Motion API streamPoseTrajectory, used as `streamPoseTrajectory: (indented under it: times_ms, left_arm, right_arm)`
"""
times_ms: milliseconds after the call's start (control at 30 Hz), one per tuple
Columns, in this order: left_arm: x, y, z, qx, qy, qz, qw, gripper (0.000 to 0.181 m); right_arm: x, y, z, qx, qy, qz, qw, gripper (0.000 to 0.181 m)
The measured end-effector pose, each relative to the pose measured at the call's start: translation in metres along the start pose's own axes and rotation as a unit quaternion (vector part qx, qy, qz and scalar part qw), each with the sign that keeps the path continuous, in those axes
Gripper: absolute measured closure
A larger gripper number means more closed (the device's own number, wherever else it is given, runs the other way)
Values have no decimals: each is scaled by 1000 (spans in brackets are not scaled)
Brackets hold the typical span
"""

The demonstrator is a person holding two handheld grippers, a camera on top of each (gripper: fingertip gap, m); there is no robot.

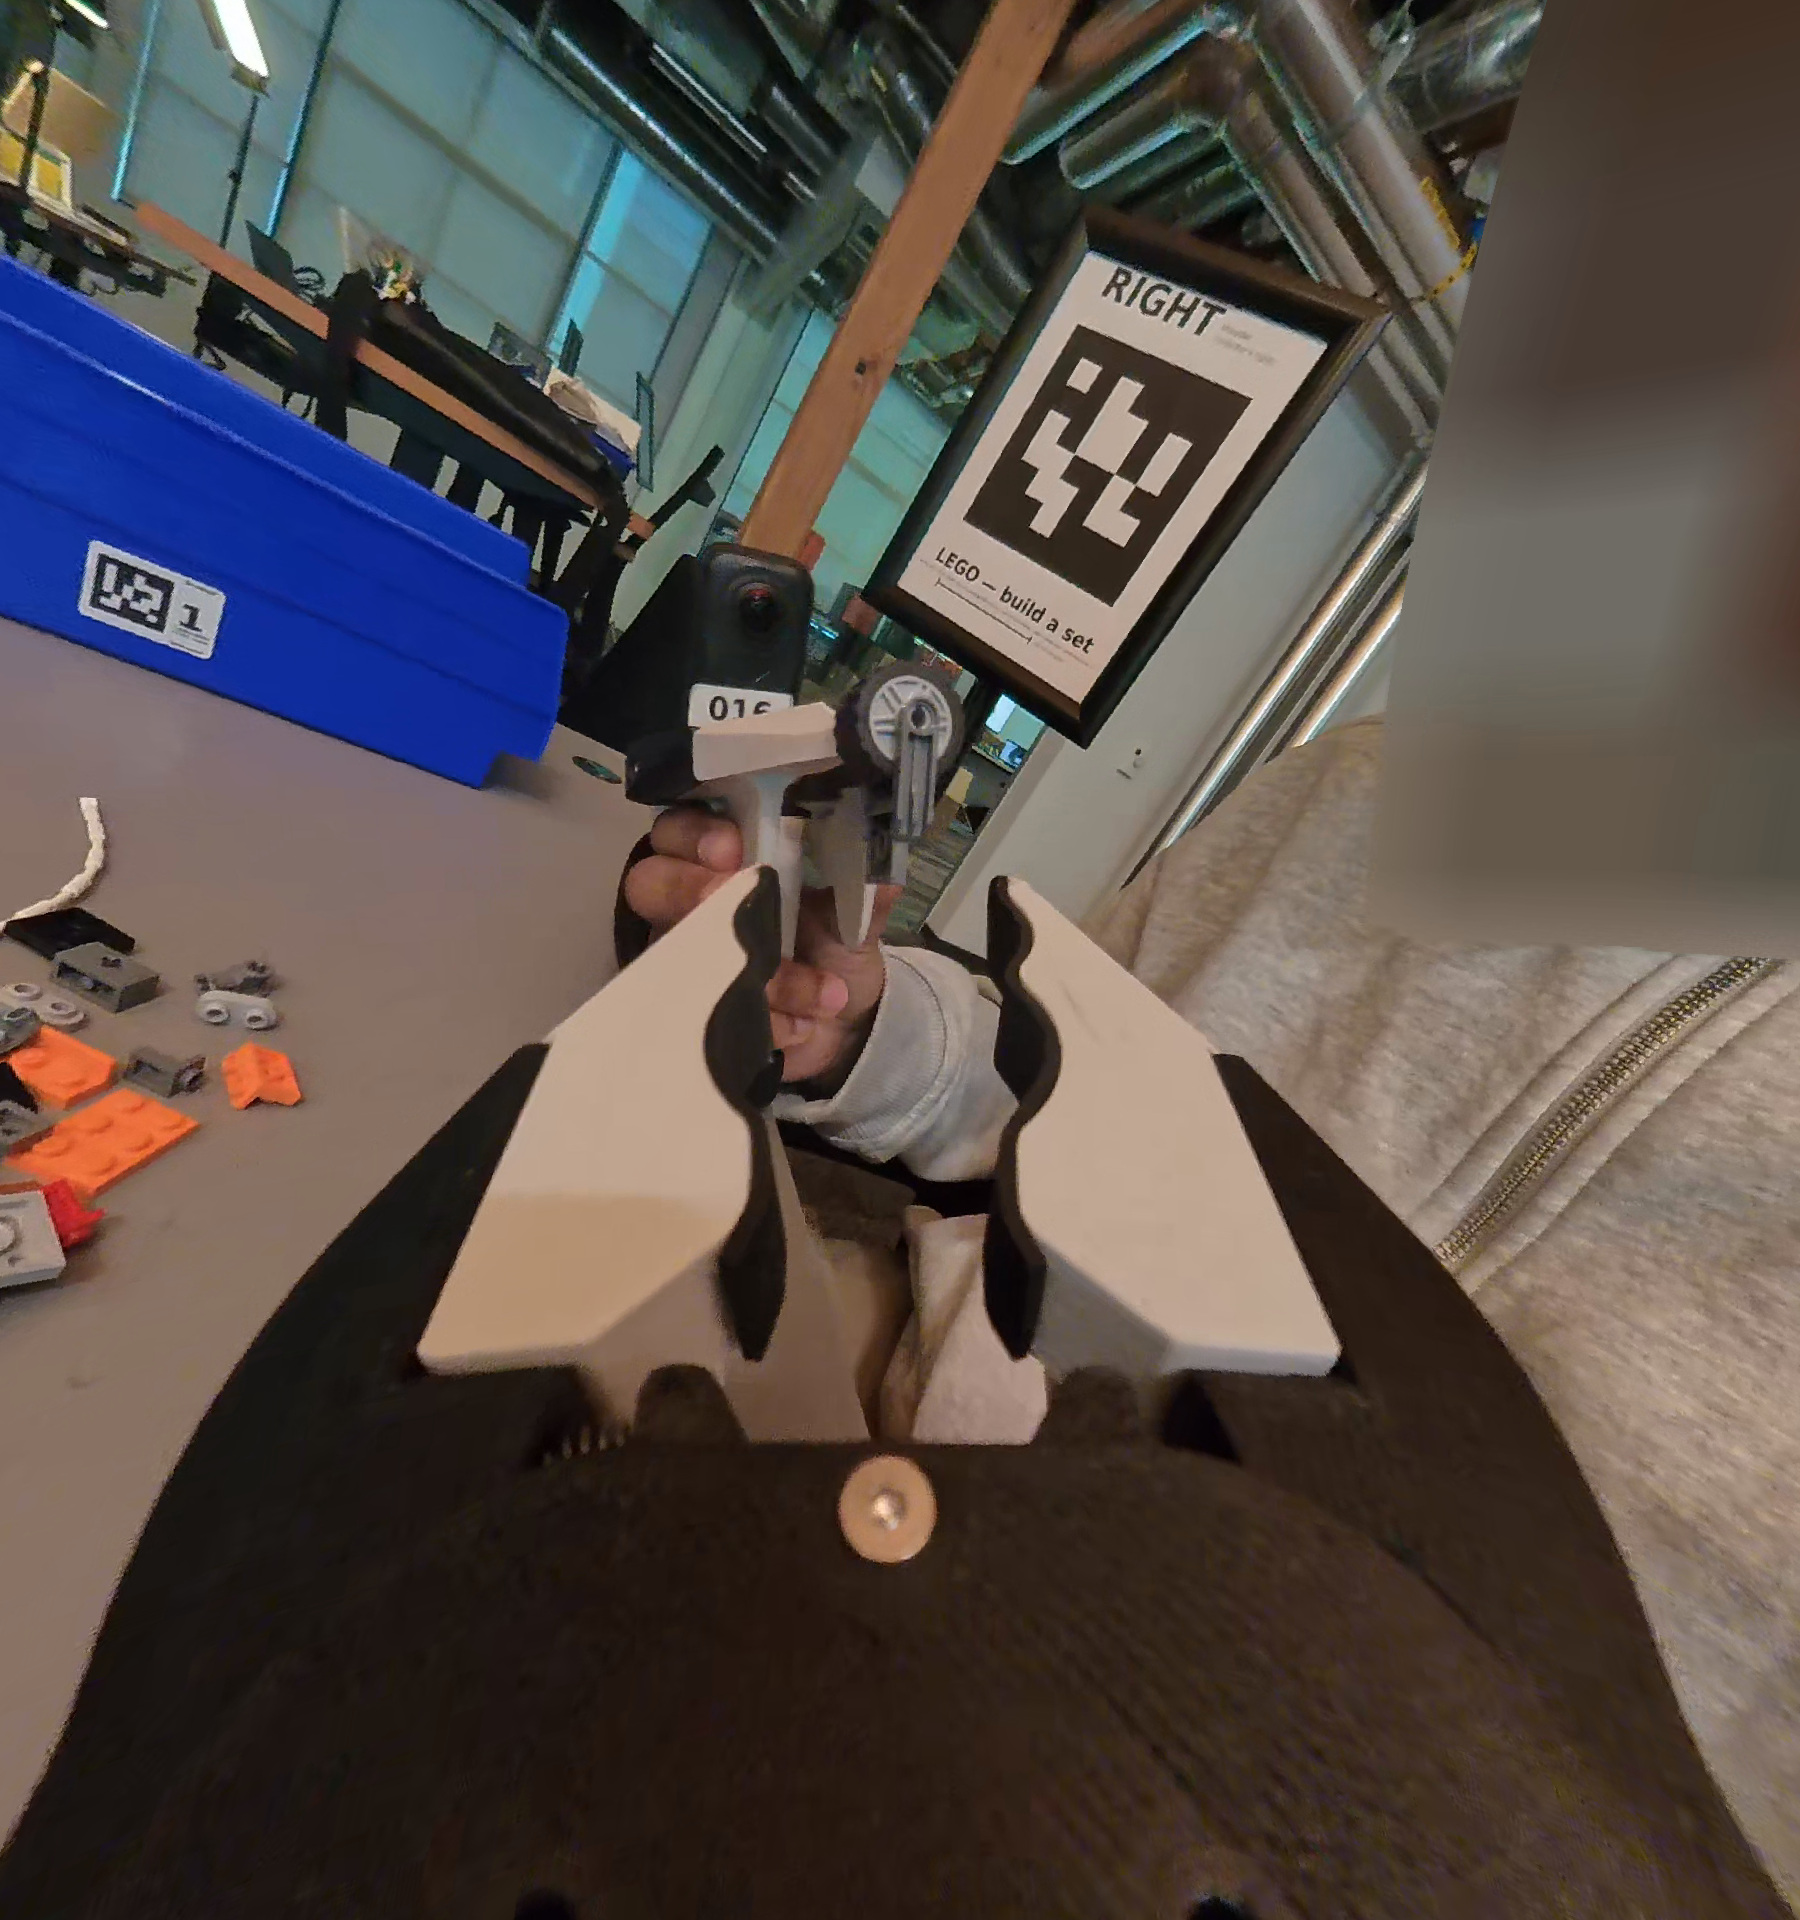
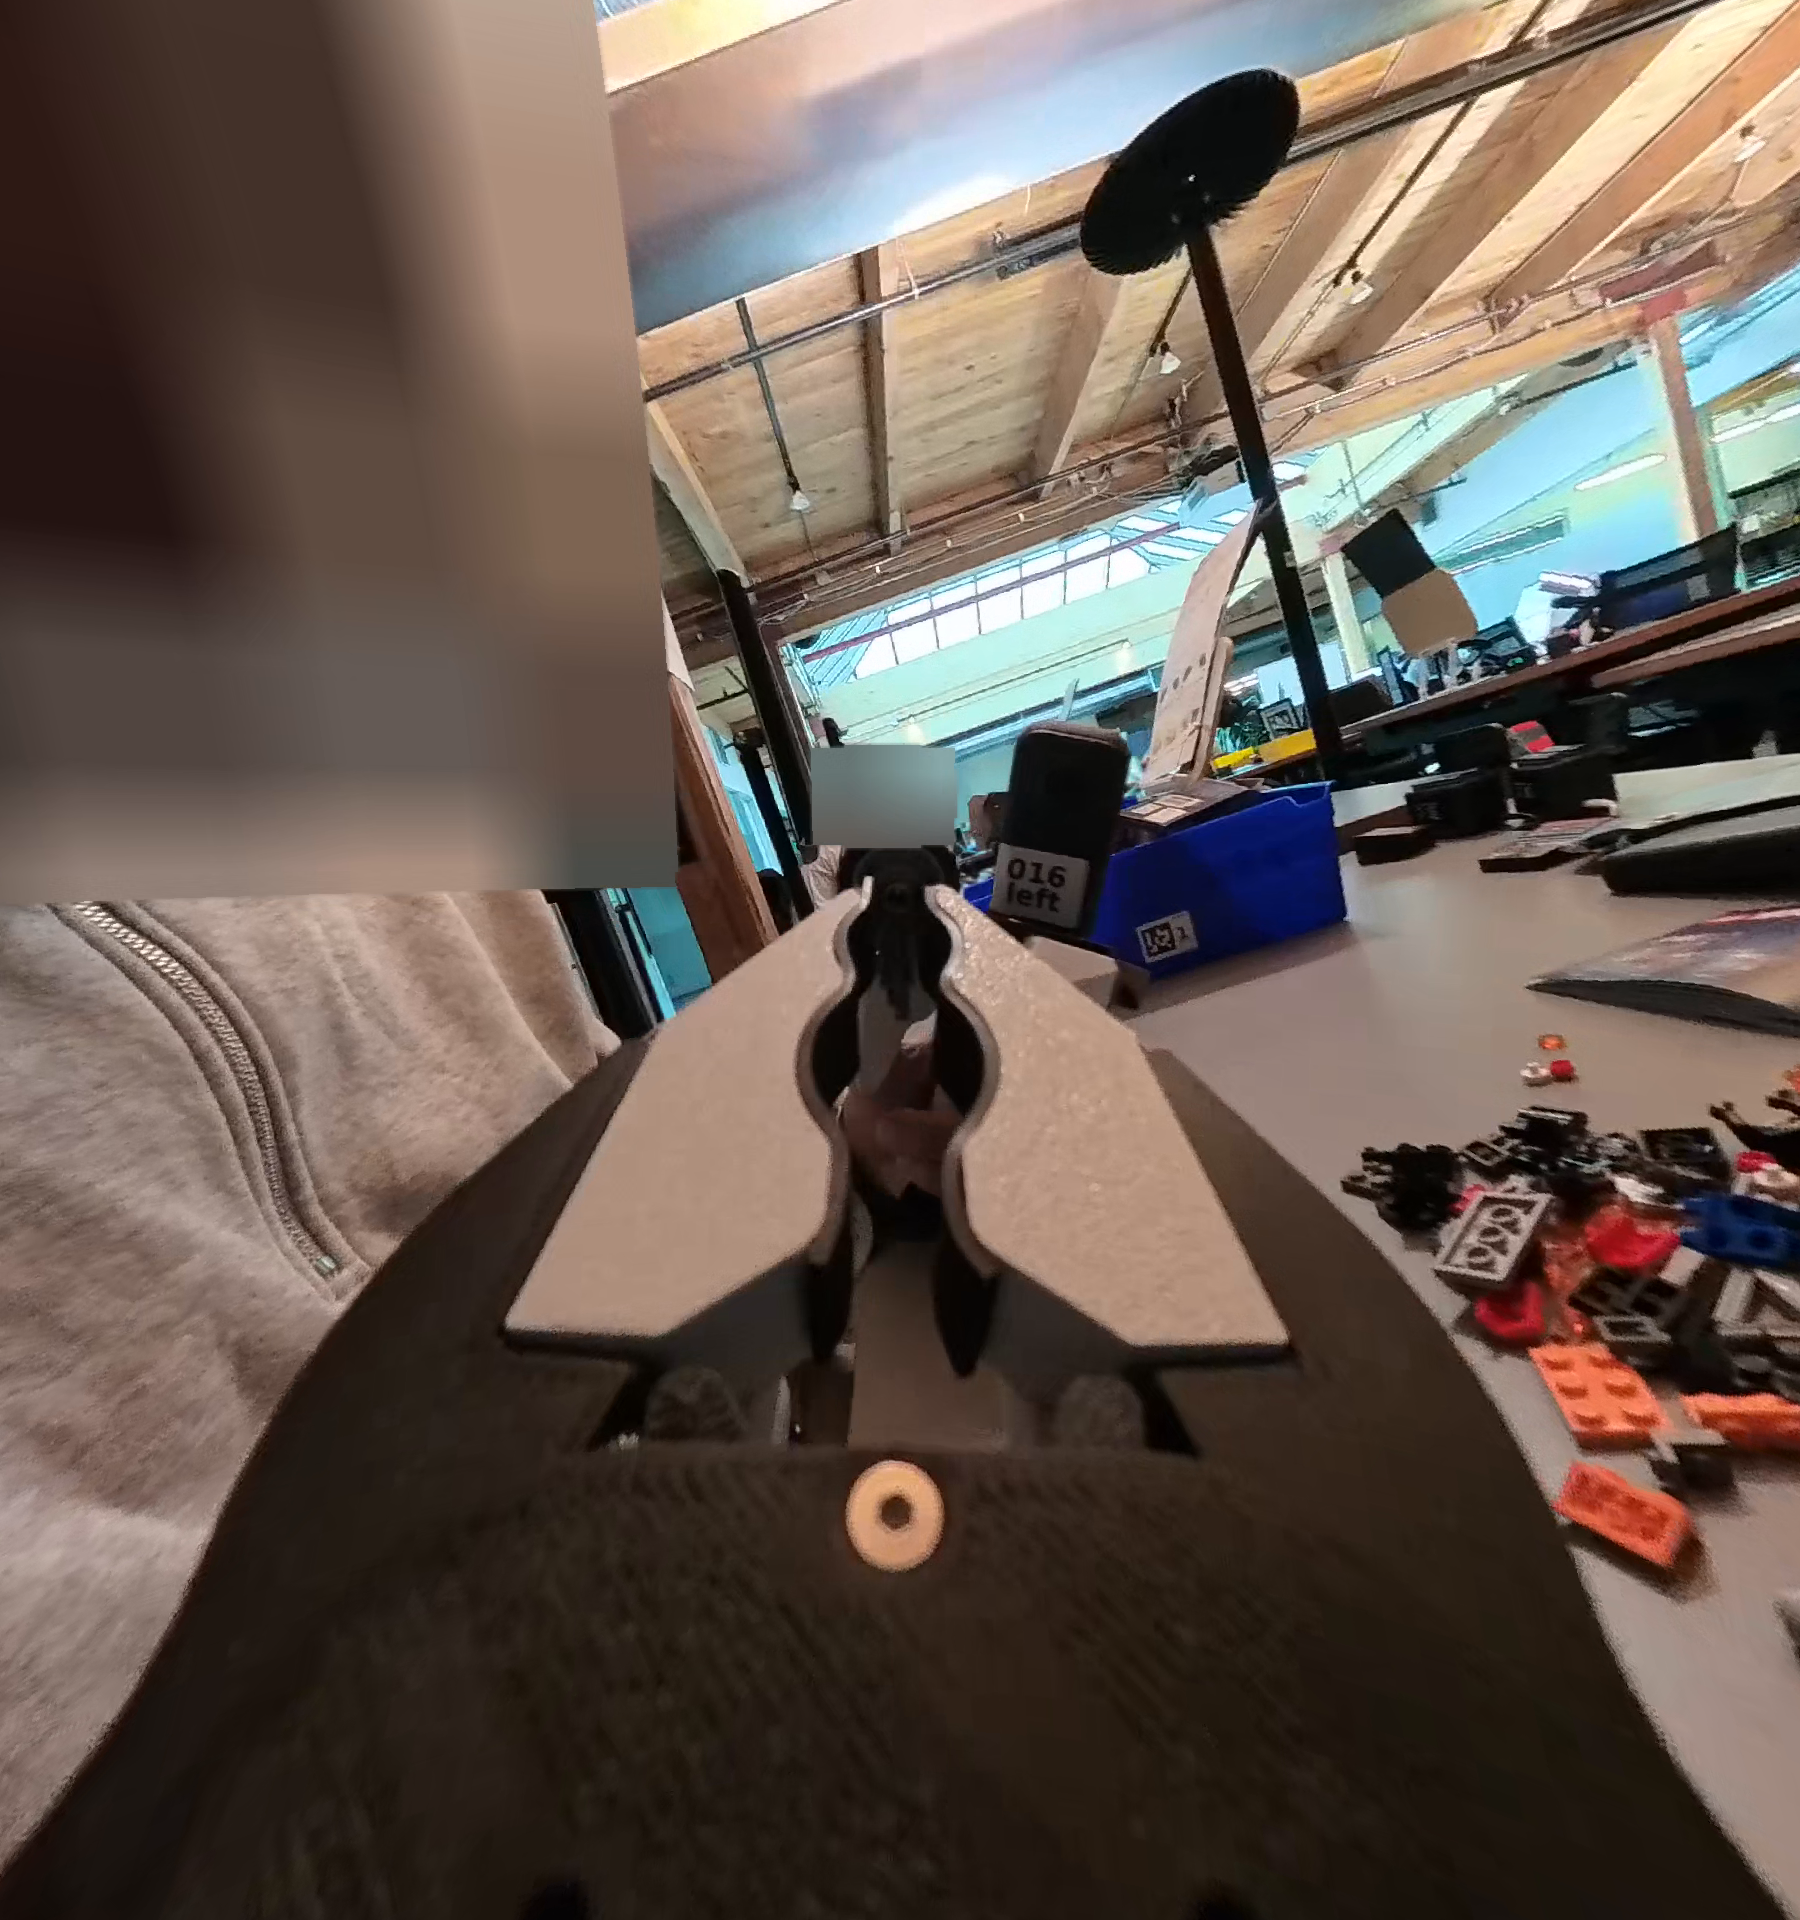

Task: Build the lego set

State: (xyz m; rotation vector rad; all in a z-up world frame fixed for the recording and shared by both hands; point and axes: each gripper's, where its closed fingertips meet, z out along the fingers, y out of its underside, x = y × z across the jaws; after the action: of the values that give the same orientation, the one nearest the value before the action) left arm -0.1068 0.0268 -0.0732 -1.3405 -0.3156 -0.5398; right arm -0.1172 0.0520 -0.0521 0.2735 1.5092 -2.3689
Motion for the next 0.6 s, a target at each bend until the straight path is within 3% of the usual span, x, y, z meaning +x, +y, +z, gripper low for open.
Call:
streamPoseTrajectory:
  times_ms: [433, 600]
  left_arm:
    - [7, -3, -1, 7, 13, 11, 1000, 152]
    - [5, -5, -3, 13, 4, 20, 1000, 166]
  right_arm:
    - [0, 13, 8, -41, 19, -25, 999, 177]
    - [1, 20, 12, -64, 37, -42, 996, 177]
